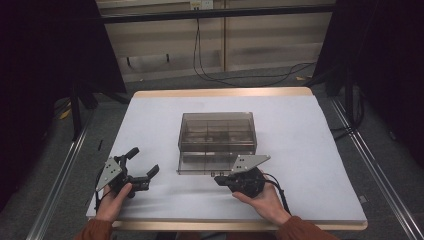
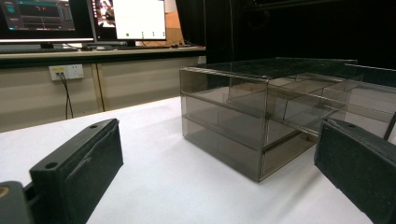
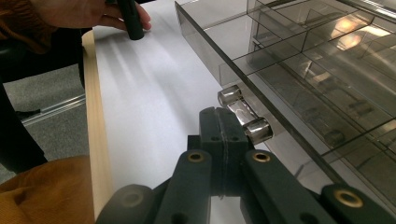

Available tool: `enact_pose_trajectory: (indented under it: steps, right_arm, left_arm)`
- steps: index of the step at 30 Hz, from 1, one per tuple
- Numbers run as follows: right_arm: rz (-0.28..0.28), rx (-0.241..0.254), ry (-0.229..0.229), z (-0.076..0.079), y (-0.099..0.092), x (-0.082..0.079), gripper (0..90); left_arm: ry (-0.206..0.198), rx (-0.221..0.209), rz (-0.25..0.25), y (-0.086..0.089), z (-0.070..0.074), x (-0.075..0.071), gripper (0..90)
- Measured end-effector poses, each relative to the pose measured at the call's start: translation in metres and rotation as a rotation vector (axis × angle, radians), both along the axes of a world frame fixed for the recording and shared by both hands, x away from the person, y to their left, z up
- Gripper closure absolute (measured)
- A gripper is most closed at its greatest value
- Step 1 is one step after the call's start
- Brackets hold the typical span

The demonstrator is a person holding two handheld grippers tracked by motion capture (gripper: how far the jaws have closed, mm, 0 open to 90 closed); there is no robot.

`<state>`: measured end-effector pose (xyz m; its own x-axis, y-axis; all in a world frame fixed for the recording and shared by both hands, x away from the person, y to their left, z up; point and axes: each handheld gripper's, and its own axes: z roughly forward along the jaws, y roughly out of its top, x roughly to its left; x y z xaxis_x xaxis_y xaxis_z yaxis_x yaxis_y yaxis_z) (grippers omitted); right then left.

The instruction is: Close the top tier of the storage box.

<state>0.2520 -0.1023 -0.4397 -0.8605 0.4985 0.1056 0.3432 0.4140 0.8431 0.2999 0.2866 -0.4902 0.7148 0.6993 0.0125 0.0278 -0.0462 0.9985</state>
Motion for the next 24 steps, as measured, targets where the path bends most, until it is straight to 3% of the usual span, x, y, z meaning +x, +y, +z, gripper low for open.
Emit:
enact_pose_trajectory:
  steps: [24]
  right_arm:
    - [-0.021,0.007,-0.01,-0.0001,-0.0006,0.0014,90.0]
  left_arm:
    - [0.001,0.0,0.001,0.0,0.0,0.0,1.0]
